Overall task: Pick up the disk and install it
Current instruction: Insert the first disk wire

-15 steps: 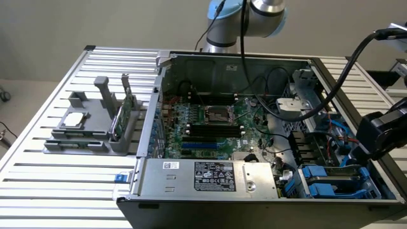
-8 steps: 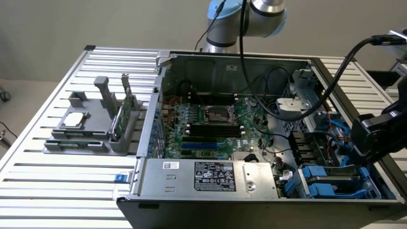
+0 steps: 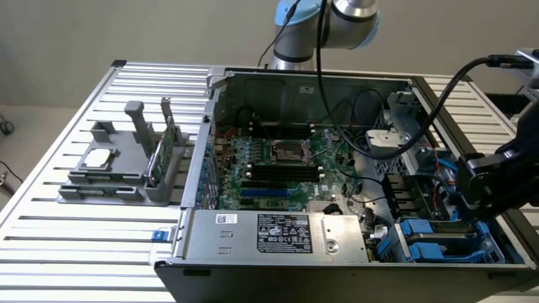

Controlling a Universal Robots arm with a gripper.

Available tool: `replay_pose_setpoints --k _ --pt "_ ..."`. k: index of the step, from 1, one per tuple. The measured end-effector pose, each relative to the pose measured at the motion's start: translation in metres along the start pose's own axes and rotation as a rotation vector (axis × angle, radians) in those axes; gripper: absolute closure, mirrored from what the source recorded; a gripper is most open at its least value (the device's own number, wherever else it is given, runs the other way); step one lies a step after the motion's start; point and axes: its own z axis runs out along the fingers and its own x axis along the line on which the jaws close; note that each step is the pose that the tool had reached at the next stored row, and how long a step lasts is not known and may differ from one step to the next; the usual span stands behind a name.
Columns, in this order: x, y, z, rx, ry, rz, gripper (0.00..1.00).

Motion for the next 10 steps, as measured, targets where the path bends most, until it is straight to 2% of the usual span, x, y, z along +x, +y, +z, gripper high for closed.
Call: replay_pose_setpoints --k 5,10 --pt "-0.0002 -0.0001 0.0044 -0.0025 -0.0011 0.076 0.68" --pt "-0.0019 -0.0002 0.0068 -0.0037 -0.0017 0.117 0.68"
